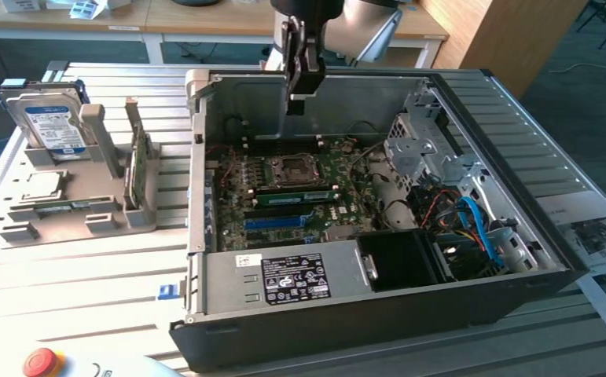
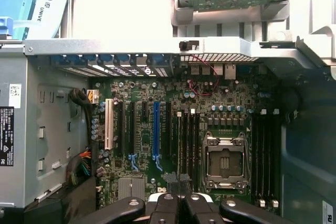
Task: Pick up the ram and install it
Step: 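Press down the ram until it locks into place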
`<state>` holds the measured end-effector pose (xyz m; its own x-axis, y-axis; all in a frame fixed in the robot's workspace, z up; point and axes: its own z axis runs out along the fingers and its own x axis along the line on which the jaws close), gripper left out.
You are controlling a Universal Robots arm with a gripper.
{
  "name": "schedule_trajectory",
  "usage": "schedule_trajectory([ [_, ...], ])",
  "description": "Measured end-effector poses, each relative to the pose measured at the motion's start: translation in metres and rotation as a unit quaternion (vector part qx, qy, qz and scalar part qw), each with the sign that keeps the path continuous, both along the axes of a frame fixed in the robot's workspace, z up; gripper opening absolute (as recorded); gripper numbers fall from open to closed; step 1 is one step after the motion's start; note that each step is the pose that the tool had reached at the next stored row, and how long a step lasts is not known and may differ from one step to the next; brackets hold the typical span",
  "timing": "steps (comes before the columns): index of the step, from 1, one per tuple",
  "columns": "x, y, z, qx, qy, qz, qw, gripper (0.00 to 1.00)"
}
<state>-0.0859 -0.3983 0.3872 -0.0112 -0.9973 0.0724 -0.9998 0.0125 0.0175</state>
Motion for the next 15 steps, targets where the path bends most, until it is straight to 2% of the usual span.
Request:
schedule_trajectory([
  [15,-0.0005,0.0,0.0001,-0.0001,-0.0018,0.0,1.0,0.1],
])
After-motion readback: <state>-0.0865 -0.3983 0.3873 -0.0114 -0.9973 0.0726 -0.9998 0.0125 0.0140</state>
